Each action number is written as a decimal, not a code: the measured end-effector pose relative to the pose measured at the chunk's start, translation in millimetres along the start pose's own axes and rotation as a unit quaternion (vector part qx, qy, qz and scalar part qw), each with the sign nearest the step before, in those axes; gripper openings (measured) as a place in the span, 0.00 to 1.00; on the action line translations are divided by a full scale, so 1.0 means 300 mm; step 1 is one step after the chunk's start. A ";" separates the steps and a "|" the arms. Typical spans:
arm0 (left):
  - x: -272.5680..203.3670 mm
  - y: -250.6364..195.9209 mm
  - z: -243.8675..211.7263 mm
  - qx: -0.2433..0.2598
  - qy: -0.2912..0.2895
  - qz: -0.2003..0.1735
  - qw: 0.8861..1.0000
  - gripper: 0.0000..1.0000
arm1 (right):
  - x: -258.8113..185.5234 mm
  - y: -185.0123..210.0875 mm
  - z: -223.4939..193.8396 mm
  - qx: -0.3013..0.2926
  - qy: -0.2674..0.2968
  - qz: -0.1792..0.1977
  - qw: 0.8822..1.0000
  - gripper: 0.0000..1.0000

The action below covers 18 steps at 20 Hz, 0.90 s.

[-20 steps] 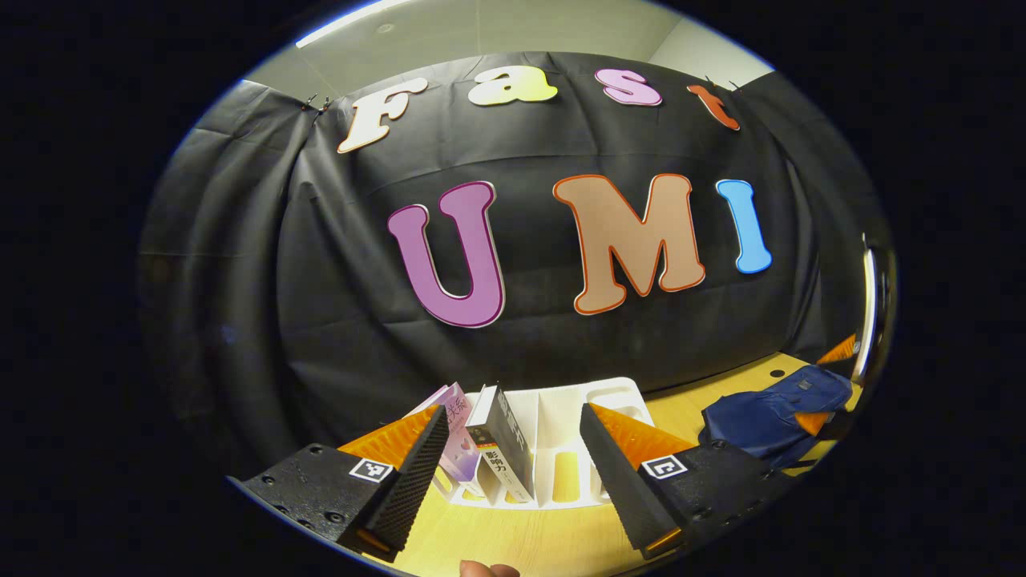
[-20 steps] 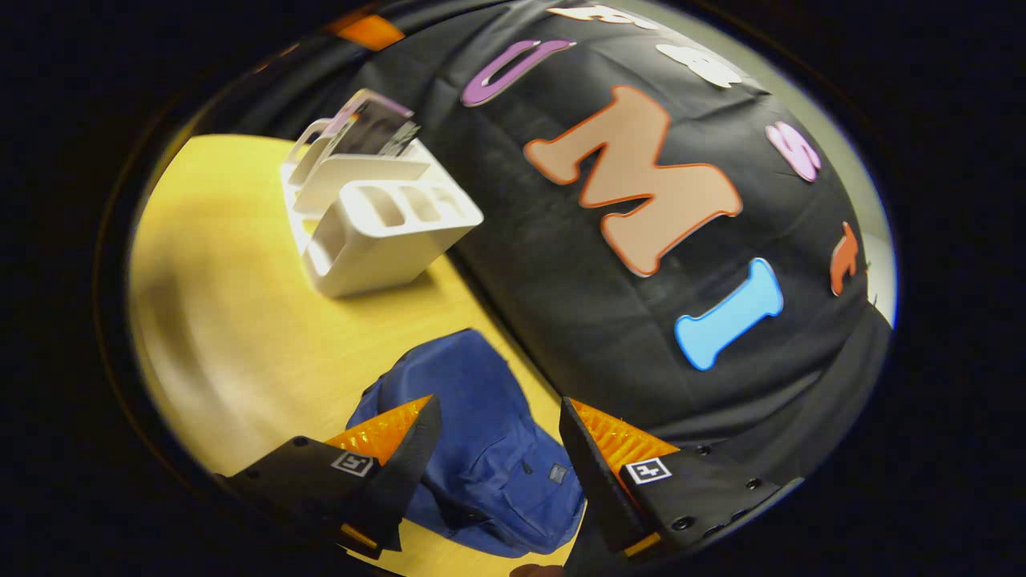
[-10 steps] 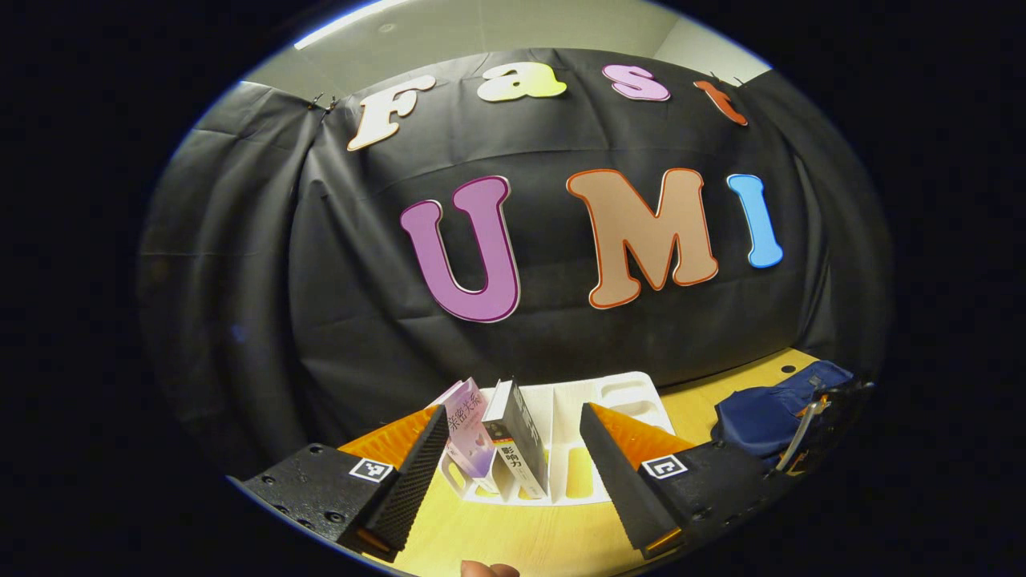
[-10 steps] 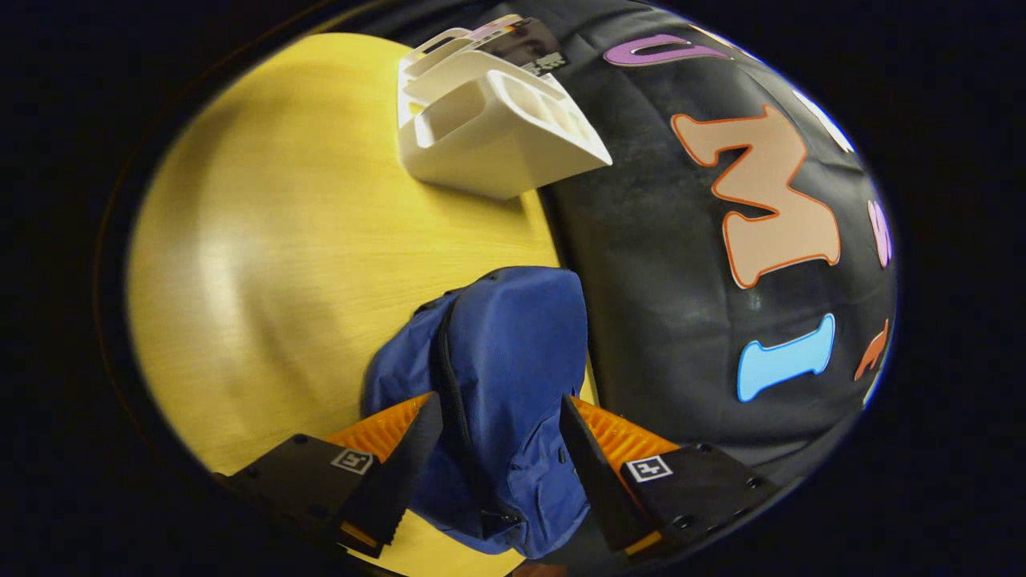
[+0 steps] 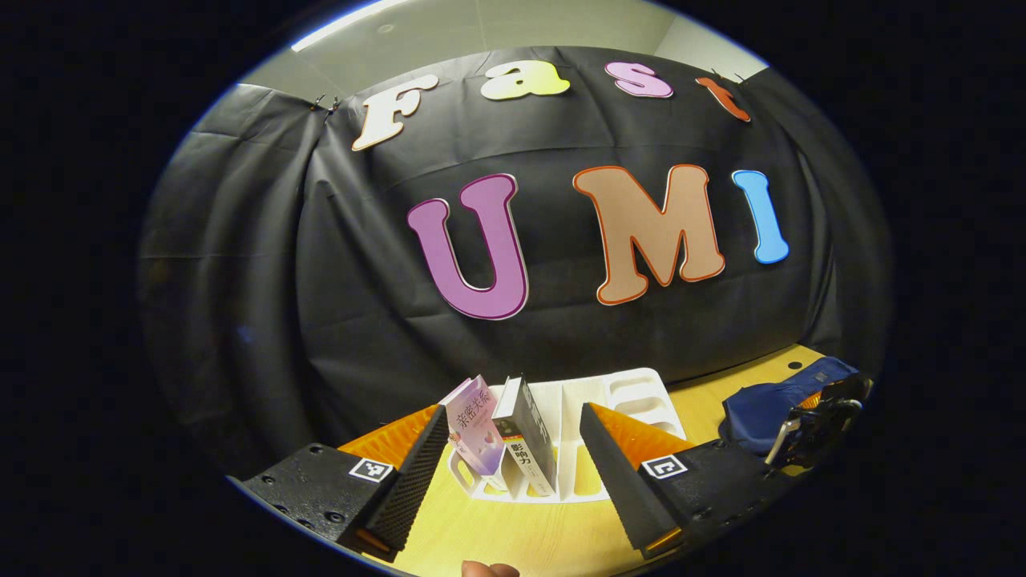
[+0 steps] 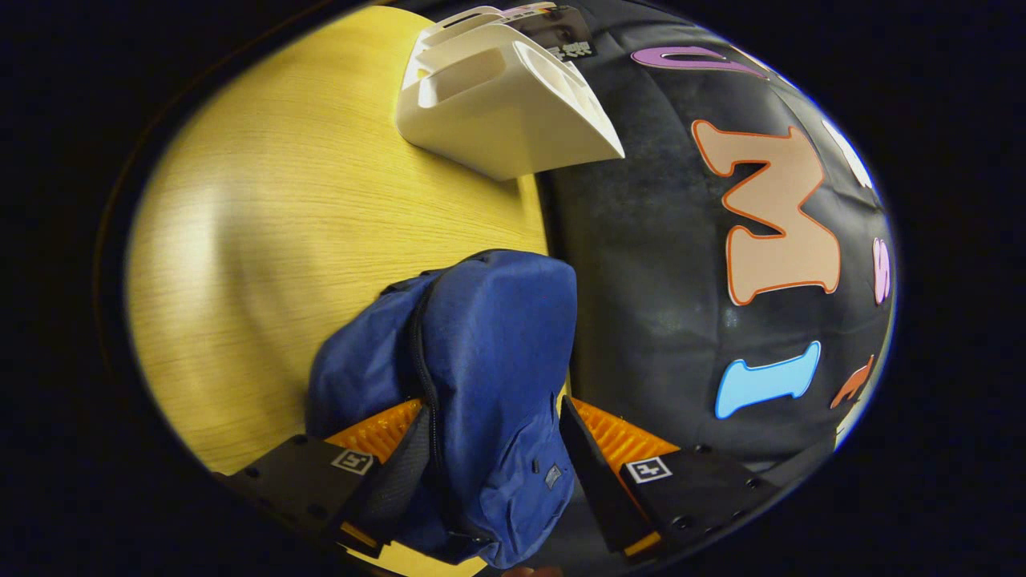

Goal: Open the schoolbag, grab two books from the bookshelf and put them into the schoolbag.

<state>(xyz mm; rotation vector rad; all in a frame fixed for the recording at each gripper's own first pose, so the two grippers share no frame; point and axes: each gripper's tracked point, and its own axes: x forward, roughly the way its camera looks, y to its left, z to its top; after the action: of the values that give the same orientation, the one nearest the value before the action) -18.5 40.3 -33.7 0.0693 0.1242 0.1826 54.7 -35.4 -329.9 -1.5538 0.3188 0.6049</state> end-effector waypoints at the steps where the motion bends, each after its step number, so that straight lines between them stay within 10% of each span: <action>1: 0.000 0.000 0.003 0.001 0.000 0.000 1.000 0.96 | 0.012 0.001 -0.007 -0.002 0.004 -0.001 1.000 0.86; 3: -0.004 -0.001 0.005 0.004 -0.001 0.000 1.000 0.96 | 0.039 0.009 0.003 -0.001 0.003 0.001 1.000 0.97; 7: -0.012 0.009 0.010 0.008 -0.001 0.006 1.000 0.96 | 0.076 0.017 0.033 -0.003 -0.009 -0.007 1.000 0.82; 8: -0.015 0.011 0.010 0.010 0.000 0.008 1.000 0.96 | 0.081 0.028 0.033 -0.001 -0.009 -0.002 1.000 0.96; 13: -0.019 0.019 0.009 0.009 0.002 0.015 1.000 0.96 | 0.088 0.026 0.024 0.015 -0.004 -0.017 1.000 0.05; 14: -0.020 0.018 0.004 0.009 0.006 0.014 1.000 0.96 | 0.090 0.054 0.018 0.016 0.005 -0.002 1.000 0.15; 18: -0.015 0.014 0.012 0.015 0.005 0.013 1.000 0.93 | 0.098 0.097 0.005 0.032 0.019 0.027 0.999 0.07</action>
<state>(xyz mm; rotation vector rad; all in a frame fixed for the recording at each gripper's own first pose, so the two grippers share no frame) -23.2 43.4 -29.4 0.0998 0.1355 0.2069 62.4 -31.8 -370.4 -1.5008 0.4058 0.6018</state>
